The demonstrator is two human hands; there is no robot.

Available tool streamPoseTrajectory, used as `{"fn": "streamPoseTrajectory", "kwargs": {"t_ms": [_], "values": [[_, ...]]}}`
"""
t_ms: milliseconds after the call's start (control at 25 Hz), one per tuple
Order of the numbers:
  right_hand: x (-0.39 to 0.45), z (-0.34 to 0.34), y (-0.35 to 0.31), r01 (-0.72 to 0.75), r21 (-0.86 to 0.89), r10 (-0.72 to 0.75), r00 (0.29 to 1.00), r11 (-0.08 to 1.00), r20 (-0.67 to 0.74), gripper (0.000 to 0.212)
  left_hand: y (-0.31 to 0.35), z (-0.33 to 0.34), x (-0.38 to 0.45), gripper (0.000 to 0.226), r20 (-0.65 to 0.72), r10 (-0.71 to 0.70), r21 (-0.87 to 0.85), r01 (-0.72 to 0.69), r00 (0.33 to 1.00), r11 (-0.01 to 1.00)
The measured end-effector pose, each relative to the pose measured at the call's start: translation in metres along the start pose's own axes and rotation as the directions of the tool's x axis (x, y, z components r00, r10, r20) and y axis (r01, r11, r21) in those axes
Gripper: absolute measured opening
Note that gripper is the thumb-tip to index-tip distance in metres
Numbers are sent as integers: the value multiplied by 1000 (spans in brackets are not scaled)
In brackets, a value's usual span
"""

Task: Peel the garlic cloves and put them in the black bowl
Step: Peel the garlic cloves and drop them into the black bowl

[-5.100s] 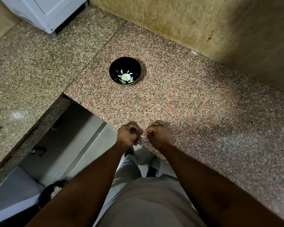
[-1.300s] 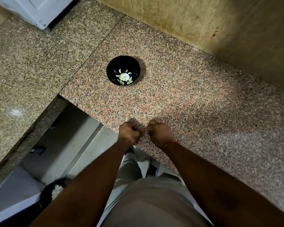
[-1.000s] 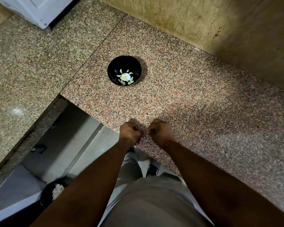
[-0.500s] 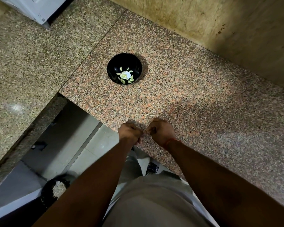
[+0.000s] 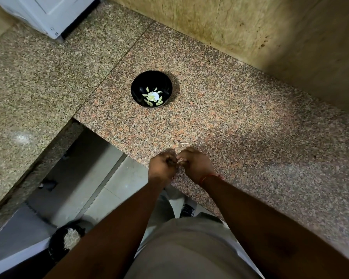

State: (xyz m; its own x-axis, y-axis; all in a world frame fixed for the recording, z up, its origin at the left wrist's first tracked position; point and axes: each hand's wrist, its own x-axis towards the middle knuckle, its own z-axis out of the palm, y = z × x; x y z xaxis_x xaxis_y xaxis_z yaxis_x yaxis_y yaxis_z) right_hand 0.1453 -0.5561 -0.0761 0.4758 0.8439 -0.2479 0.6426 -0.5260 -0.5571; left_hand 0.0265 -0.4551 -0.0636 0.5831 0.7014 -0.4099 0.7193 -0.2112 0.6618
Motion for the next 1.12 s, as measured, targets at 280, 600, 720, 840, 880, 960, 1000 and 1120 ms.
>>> {"fn": "streamPoseTrajectory", "kwargs": {"t_ms": [280, 600, 720, 840, 880, 960, 1000, 1120], "values": [[2, -1, -2, -22, -1, 22, 1000, 1000, 3, 18, -12, 6, 0, 23, -28, -8, -77, 6, 1000, 997], [0, 1, 10, -106, 322, 149, 982, 941, -112, 12, -10, 10, 8, 17, -24, 98, -96, -100, 995, 990], [3, 3, 12, -180, 400, 263, 951, 899, -162, 13, -7, 13, 11, 16, -74, 45, -130, -54, 996, 990], [2, 2, 15, -258, 436, 363, 915, 862, -177, 17, -5, 13, 8, 21, -85, -22, -168, 8, 996, 986], [0, 1, 15, -263, 450, 370, 913, 854, -170, 18, -5, 14, 7, 21, -88, -26, -169, 10, 996, 986], [-6, 2, 16, -260, 479, 369, 917, 838, -148, 19, -6, 15, 5, 21, -72, -41, -209, 25, 997, 978], [-9, 2, 16, -260, 501, 368, 921, 825, -127, 20, -6, 15, 3, 20, -51, -45, -238, 31, 998, 971], [-19, 7, 12, -257, 525, 325, 945, 811, -38, 22, -6, 15, -3, 13, 71, -37, -359, 60, 997, 931]]}}
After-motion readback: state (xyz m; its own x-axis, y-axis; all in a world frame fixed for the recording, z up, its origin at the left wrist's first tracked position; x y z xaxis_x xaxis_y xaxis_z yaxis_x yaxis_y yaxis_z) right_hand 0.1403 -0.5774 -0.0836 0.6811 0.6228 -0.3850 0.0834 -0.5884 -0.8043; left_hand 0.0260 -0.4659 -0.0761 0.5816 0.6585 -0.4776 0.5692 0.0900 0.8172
